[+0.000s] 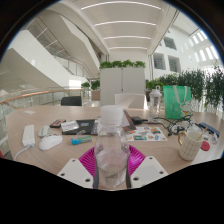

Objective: Pour water

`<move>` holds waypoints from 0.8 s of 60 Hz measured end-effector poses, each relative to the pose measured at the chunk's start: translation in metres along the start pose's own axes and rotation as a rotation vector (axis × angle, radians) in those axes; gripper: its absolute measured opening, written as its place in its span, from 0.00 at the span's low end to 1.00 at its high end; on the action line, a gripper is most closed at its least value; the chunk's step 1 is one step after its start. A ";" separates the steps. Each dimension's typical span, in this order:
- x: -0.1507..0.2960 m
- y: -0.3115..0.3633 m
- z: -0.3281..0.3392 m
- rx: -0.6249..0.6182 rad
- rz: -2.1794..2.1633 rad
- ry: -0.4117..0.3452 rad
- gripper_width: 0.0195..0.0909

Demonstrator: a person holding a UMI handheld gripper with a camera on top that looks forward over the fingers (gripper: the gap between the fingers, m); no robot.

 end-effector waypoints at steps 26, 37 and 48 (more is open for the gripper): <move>0.064 -0.080 0.013 0.105 -0.645 0.079 0.24; 0.047 -0.138 0.002 0.163 -1.399 0.186 0.24; 0.052 -0.163 0.003 0.298 -2.066 0.159 0.24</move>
Point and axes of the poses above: the point between the fingertips, and its own axes, seen from behind it with the camera up: y to the left, x up, z backward, against the way the camera looks, the point moved 3 cm from there along z, backward, against the way the camera looks, and after that the axes turned 13 degrees about z, right-handed, at the moved point
